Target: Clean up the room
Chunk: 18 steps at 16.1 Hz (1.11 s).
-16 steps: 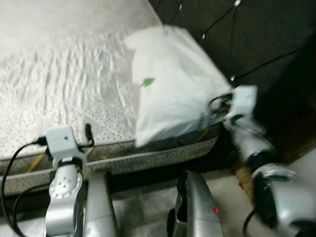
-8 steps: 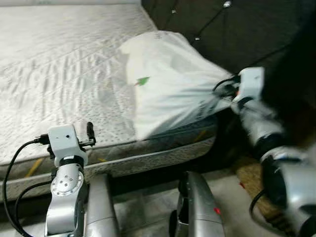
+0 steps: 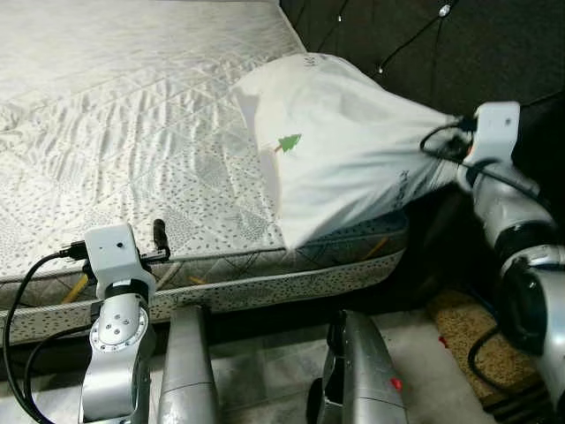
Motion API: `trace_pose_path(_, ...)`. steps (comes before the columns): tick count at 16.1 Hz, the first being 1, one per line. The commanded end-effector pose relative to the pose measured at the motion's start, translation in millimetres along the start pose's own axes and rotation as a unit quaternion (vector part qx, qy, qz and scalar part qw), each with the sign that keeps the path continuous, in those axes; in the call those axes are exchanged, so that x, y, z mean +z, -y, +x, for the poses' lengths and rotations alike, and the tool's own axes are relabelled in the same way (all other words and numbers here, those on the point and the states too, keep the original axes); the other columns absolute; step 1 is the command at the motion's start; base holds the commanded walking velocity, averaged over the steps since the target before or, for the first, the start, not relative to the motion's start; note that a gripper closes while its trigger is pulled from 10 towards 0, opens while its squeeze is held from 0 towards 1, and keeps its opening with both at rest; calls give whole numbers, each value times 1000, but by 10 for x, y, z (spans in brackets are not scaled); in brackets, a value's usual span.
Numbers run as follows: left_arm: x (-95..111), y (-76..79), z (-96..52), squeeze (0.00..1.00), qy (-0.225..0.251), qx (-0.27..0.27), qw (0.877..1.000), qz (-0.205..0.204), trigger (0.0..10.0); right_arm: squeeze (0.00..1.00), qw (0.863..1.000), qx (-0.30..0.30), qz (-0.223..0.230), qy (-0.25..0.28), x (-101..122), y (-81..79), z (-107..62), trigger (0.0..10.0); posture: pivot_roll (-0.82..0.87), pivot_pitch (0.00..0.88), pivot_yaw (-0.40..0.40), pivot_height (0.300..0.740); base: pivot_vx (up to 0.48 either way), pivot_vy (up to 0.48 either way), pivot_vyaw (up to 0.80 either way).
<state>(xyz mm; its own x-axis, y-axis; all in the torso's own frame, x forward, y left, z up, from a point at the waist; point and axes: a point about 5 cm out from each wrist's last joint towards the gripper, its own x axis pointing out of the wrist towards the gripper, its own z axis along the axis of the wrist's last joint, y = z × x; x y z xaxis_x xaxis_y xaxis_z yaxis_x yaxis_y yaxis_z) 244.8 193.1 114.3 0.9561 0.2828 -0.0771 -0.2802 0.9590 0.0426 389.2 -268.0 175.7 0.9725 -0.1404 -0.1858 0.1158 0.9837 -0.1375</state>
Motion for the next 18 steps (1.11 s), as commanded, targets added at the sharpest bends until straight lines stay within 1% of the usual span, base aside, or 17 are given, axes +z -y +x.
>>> trace_pose_path(1,-2,19,-6,0,1,-5,1000,2,10000,0,1000,11,5,4,-86,-54,-14,5725,28,0,-63,508,0,0,0)
trace_pose_path(2,-3,18,-4,0,0,-7,1000,3,10000,0,1000,29,4,-9,-209,-160,-25,10000,27,0,-62,508,0,0,0)
trace_pose_path(3,-4,21,0,0,0,-8,1000,4,10000,0,999,46,10,-20,-317,-266,-38,10000,27,0,-63,508,0,0,0)
trace_pose_path(4,-3,25,5,0,0,-8,1000,4,10000,1000,998,56,13,-25,-374,-334,-48,10000,29,0,-64,508,0,0,0)
trace_pose_path(5,2,33,7,0,0,-9,1000,3,10000,1000,998,61,7,-24,-426,-402,-60,10000,29,0,-64,508,0,0,0)
trace_pose_path(7,4,33,1,0,1,-9,1000,3,10000,1000,998,59,14,-12,-445,-479,-71,10000,33,0,-64,508,0,0,0)
trace_pose_path(8,-3,27,-8,0,0,-9,1000,3,10000,1000,999,52,6,1,-425,-498,-76,10000,35,0,-65,508,0,0,0)
trace_pose_path(10,-5,19,-2,0,0,-8,1000,4,10000,1000,1000,25,2,7,-425,-477,-84,10000,33,0,-68,508,0,0,0)
trace_pose_path(11,-9,21,-10,0,0,-6,1000,4,10000,1000,1000,10,7,13,-492,-501,-122,10000,31,0,-73,508,0,0,0)
trace_pose_path(12,-18,27,-25,0,-1,-6,1000,4,10000,1000,1000,9,20,20,-554,-562,-169,10000,29,0,-78,508,0,0,0)
trace_pose_path(13,-32,28,-42,0,-3,-3,1000,2,10000,1000,999,20,23,22,-626,-642,-221,10000,29,0,-79,508,0,0,0)
trace_pose_path(14,-66,25,-70,0,-11,6,1000,-8,10000,1000,998,46,37,24,-732,-797,-318,10000,27,0,-73,508,0,0,0)
trace_pose_path(15,-88,25,-89,0,-17,8,1000,-14,10000,1000,996,68,51,29,-792,-934,-411,10000,25,0,-67,508,0,0,0)
trace_pose_path(17,-52,41,-89,0,-5,-2,1000,-5,10000,1000,988,118,79,65,-754,-1198,-606,10000,23,0,-53,508,0,0,0)
trace_pose_path(18,-40,36,-69,0,-2,-4,1000,-3,10000,1000,982,152,69,91,-692,-1340,-711,10000,13,0,-43,508,0,0,0)
